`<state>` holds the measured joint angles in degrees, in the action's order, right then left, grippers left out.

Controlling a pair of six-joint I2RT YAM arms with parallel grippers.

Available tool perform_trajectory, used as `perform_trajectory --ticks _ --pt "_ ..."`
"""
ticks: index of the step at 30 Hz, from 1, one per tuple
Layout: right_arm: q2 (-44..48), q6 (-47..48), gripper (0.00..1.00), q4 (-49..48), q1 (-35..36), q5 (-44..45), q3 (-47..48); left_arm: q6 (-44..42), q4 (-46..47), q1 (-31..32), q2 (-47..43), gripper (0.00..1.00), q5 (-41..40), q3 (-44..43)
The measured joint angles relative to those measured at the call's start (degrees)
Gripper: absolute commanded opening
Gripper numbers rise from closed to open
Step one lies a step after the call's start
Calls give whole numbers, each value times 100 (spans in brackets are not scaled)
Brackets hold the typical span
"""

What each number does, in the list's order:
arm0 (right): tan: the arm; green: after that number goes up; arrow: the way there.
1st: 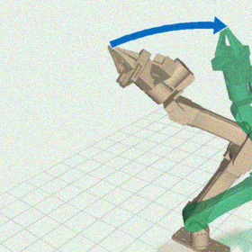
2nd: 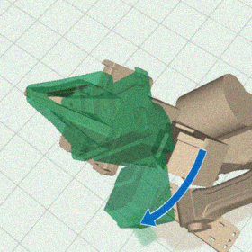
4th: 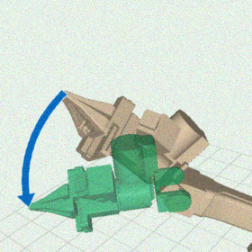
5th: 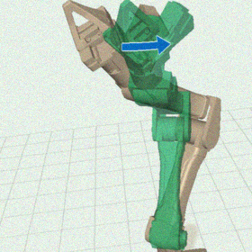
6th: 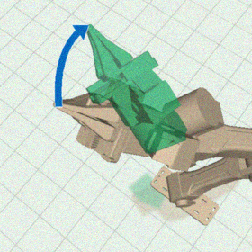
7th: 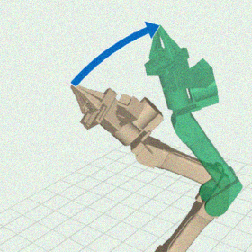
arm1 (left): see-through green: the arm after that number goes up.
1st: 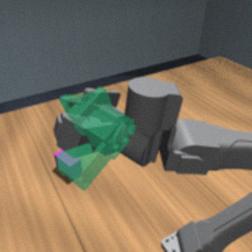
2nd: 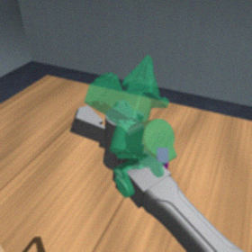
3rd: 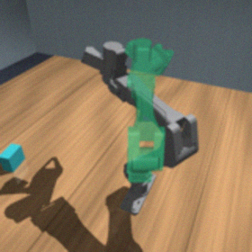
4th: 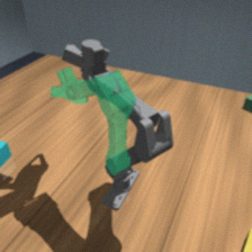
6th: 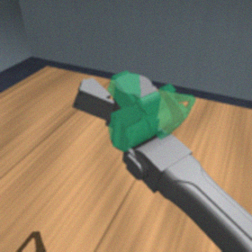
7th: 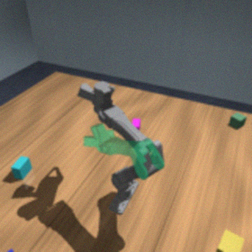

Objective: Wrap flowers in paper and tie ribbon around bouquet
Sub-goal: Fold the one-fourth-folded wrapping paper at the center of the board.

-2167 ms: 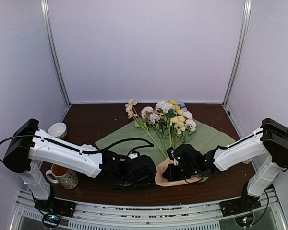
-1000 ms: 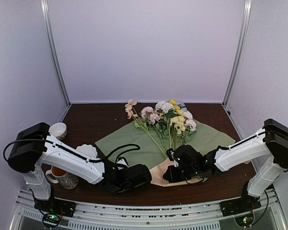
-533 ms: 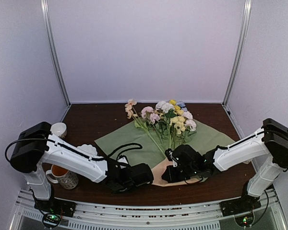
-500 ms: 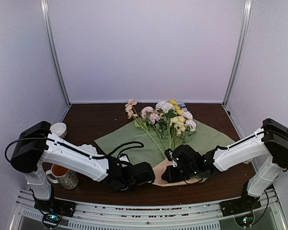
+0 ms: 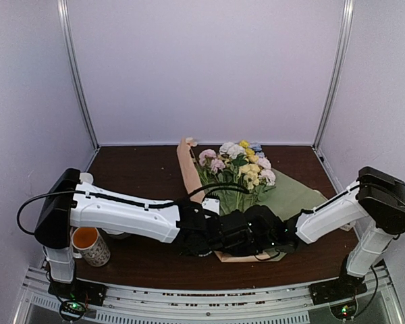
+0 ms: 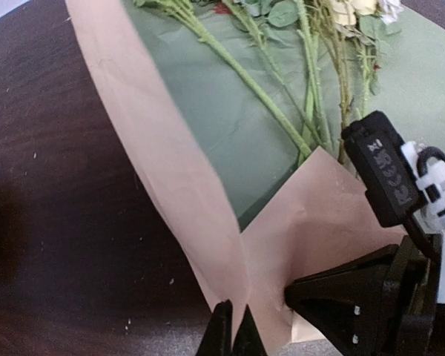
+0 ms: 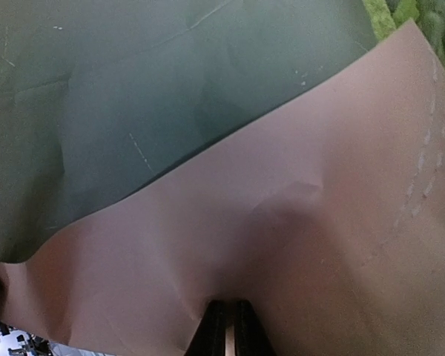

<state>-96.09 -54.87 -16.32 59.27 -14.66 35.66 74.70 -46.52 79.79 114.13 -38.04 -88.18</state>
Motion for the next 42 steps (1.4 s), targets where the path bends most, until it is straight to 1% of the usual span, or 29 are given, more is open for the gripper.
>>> perform_trajectory --ticks 4,8,13,17,21,23,26,29,31,32,34,35,36,39,42 --pt "-2 -205 9 -319 -131 -136 -168 -1016 341 11 2 0 -28 0" --pt "33 -391 9 -846 -404 -459 -494 -2142 807 20 2 0 0 39" --pt "66 -411 9 -1010 -719 -710 -529 -3316 1305 22 2 0 168 262" --pt "269 -411 9 -1012 -901 -772 -529 -4026 1451 66 26 0 232 293" --pt "595 -476 11 -1045 -1091 -793 -643 -4522 1541 125 129 0 256 291" --pt "1003 -492 15 -949 -1255 -719 -826 -4717 1537 144 221 0 282 278" --pt "1611 -289 22 -474 -1484 -584 -769 -4946 1517 153 378 0 310 221" --pt "2033 107 31 164 -1735 -479 -407 -5106 1495 160 496 0 313 149" --pt "2210 525 37 662 -1899 -413 4 -5206 1495 162 555 0 313 94" --pt "2253 680 41 815 -1943 -378 188 -5259 1488 164 577 0 313 63" --pt "2280 1060 57 1139 -2009 -356 638 -5353 1488 168 595 0 313 28" --pt "2273 1215 61 1266 -2011 -374 852 -5392 1482 170 597 0 313 13" --pt "2247 1401 65 1397 -2011 -407 1071 -5436 1471 170 603 0 310 -11" --pt "2046 1777 67 1707 -2009 -511 1681 -5545 1451 170 634 0 308 -87" --pt "1707 2041 73 1954 -2009 -581 2122 -5635 1425 170 664 0 308 -144"
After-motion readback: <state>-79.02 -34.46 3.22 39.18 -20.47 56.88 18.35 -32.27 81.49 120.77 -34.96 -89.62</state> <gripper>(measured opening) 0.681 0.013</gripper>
